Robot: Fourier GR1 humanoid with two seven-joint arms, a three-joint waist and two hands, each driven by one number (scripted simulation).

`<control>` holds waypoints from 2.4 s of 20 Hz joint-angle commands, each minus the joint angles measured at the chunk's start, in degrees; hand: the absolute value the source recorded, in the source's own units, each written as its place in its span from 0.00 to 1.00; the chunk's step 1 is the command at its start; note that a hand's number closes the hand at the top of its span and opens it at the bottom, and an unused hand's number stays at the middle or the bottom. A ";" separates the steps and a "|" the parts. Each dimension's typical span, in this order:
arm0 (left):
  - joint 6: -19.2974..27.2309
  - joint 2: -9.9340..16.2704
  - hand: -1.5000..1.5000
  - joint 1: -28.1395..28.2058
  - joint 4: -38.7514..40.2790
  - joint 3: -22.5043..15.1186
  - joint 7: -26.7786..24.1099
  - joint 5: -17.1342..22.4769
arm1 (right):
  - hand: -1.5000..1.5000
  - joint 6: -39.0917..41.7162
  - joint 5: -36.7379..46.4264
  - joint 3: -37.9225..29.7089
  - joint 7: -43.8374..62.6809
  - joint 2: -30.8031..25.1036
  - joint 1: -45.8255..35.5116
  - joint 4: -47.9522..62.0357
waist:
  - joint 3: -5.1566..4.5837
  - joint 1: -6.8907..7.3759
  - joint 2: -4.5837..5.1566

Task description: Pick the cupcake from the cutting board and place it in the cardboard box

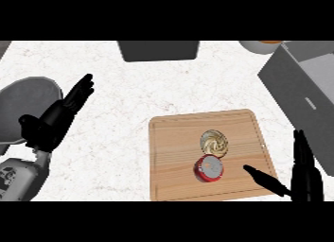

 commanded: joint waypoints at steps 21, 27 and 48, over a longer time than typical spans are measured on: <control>3.26 -6.48 0.50 -0.11 -1.36 -5.73 0.26 -5.94 | 0.00 44.74 41.88 16.38 69.35 23.41 -10.96 -27.95 | 1.01 3.73 0.17; 2.25 -6.33 0.50 1.18 -4.14 -5.57 1.05 -6.29 | 0.00 45.05 39.01 14.77 71.50 23.72 -15.13 -20.92 | 1.15 4.43 0.29; -0.24 -9.81 0.50 0.45 -0.11 -2.71 -0.71 -9.97 | 0.00 41.53 35.76 14.21 70.61 23.81 -18.74 -11.39 | 1.17 3.84 0.42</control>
